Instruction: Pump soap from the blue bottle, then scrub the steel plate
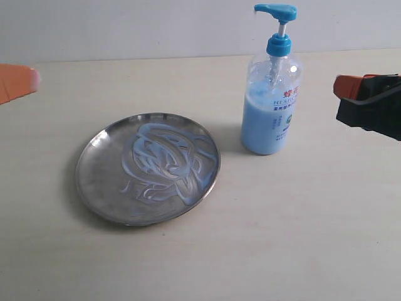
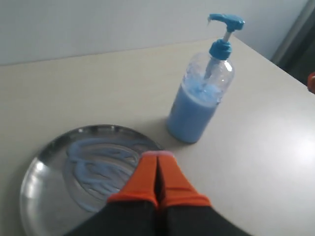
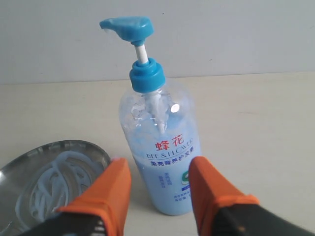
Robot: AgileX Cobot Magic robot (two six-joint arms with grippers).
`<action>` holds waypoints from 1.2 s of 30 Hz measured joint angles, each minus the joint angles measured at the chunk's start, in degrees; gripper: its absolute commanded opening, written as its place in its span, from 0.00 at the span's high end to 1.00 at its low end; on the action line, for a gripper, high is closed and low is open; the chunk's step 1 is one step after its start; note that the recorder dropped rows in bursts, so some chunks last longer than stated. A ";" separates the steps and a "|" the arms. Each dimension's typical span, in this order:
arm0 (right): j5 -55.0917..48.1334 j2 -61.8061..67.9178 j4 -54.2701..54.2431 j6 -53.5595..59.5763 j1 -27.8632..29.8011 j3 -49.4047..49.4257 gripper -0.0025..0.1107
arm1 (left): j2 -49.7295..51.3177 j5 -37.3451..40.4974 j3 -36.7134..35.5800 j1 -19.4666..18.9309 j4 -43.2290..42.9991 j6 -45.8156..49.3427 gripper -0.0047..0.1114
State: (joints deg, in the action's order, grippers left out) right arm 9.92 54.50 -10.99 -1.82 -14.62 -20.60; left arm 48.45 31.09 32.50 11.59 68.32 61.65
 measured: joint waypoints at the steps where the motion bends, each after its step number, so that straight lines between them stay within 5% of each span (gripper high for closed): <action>1: 0.00 0.00 0.00 0.00 0.00 0.00 0.62 | -1.56 -0.73 -0.67 -0.59 -0.38 -0.10 0.96; 18: 0.00 0.00 0.00 0.00 0.00 0.00 0.62 | -11.26 -1.11 -2.85 -1.22 -13.39 -0.22 0.96; 30: 0.00 0.00 0.00 0.00 0.00 0.00 0.62 | -12.27 -13.19 -2.85 -1.22 -13.81 -0.22 0.96; 36: 0.00 0.00 0.00 0.00 0.00 0.00 0.62 | -20.14 -18.02 -3.10 -4.19 -14.09 -0.22 0.96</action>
State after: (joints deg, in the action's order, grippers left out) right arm 9.92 54.50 -10.99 -1.82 -14.62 -20.60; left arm 28.31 13.07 29.40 7.41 54.23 61.43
